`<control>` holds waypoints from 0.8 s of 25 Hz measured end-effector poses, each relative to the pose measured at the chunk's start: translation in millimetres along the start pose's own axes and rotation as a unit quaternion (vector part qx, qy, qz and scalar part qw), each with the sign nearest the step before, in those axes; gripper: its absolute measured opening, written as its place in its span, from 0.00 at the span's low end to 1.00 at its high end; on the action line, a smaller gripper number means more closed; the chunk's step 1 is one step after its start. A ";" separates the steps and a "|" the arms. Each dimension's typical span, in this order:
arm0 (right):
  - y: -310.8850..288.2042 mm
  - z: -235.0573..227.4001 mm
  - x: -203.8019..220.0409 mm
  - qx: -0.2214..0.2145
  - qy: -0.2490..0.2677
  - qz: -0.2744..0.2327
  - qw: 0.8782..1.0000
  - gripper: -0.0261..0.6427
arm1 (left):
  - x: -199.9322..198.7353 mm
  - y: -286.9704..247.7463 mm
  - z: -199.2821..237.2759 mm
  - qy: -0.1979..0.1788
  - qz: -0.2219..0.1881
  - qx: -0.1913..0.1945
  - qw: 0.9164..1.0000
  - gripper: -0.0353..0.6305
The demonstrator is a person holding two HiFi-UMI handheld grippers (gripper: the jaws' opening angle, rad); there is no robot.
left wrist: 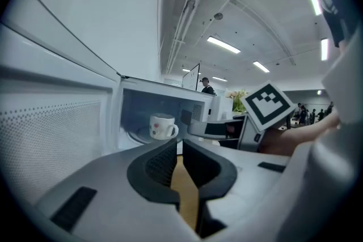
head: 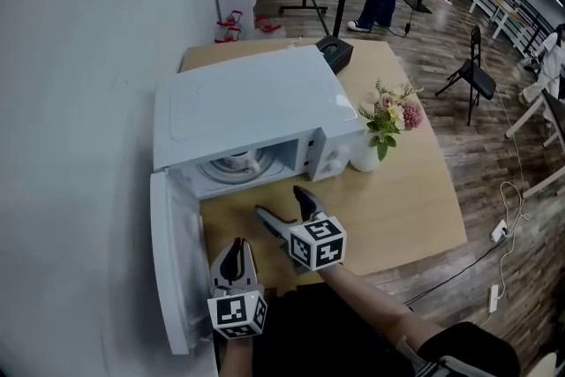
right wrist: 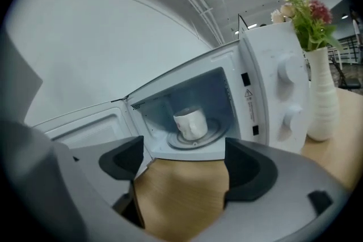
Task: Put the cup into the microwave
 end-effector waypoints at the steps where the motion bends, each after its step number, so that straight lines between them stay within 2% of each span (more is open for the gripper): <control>1: 5.9 -2.0 2.2 0.001 -0.007 0.003 1.000 0.69 | 0.1 -0.5 -0.5 0.000 0.000 0.002 1.000 0.07; 5: 27.0 -7.3 7.2 0.003 -0.014 0.010 1.000 0.69 | -0.7 -4.0 -3.2 -0.001 -0.001 0.013 1.000 0.07; 9: 45.0 -8.4 12.8 0.008 0.024 0.013 1.000 0.66 | -1.2 -9.0 -5.0 -0.001 -0.004 0.018 1.000 0.07; 10: 50.3 -11.6 12.1 0.019 0.031 0.009 0.999 0.59 | -1.7 -10.2 -5.1 0.000 -0.004 0.018 1.000 0.07; 12: 60.3 -19.3 7.5 0.040 0.040 -0.004 0.998 0.26 | -4.1 -12.6 -5.2 0.001 -0.006 0.017 1.000 0.07; 15: 70.6 -24.8 -2.2 0.034 0.049 -0.016 0.998 0.23 | -7.0 -16.9 -6.1 0.003 -0.007 0.014 1.000 0.07; 19: 83.0 -41.3 -17.5 0.053 0.073 -0.037 0.995 0.08 | -12.4 -21.6 -6.0 0.008 -0.007 0.008 1.000 0.07; 20: 86.8 -45.2 -21.3 0.059 0.084 -0.043 0.994 0.07 | -15.0 -22.0 -5.9 0.008 -0.008 0.006 1.000 0.07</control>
Point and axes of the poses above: the fingertips, and each gripper's own axes: y backward along the fingers, z to its left, x out of its underside, the point moved 2 cm from there along y, backward along the fingers, and after that the axes turned 15 degrees about x, right-handed, at the moved point
